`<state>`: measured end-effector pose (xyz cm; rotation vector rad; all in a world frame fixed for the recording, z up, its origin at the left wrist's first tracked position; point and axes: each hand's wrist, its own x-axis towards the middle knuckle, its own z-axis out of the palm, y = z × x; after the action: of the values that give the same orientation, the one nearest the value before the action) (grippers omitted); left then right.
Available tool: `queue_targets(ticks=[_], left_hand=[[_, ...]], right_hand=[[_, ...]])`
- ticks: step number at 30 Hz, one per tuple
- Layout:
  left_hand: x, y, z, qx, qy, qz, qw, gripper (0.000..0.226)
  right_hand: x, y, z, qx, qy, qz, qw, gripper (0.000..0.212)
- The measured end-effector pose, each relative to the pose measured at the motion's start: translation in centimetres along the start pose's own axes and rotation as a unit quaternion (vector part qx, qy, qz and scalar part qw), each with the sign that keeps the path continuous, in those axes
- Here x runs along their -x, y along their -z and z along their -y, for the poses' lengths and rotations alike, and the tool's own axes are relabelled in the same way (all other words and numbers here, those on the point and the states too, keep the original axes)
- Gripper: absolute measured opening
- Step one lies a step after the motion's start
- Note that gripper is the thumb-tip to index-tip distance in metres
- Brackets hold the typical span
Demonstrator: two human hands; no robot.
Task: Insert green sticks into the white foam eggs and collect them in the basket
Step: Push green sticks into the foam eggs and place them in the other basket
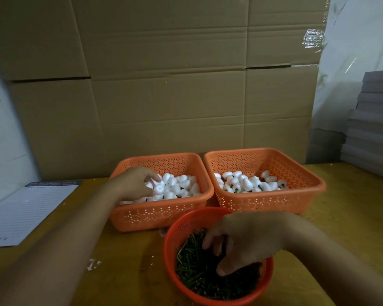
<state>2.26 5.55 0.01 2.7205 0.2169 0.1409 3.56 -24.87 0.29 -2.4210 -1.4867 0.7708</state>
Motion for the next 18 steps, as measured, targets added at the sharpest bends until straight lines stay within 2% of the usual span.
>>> queue_targets(ticks=[4,7,12,18], left_hand=[[0.9,0.0,-0.6,0.073,-0.05,-0.051,0.995,0.042],[2.2,-0.2,-1.7,0.157,-0.081,-0.106,0.978,0.033],[4.5,-1.4,-4.3,0.265,-0.123,-0.146,0.945,0.027],[6.3,-1.8,-6.4,0.299,-0.131,-0.183,0.927,0.043]], right_hand=[[-0.1,-0.1,-0.1,-0.005,-0.004,-0.009,1.0,0.05],[-0.2,-0.2,-0.1,-0.002,-0.002,-0.01,1.0,0.05],[-0.4,-0.4,-0.2,-0.002,-0.001,-0.014,1.0,0.049],[-0.4,-0.5,-0.4,-0.002,0.001,-0.017,1.0,0.049]])
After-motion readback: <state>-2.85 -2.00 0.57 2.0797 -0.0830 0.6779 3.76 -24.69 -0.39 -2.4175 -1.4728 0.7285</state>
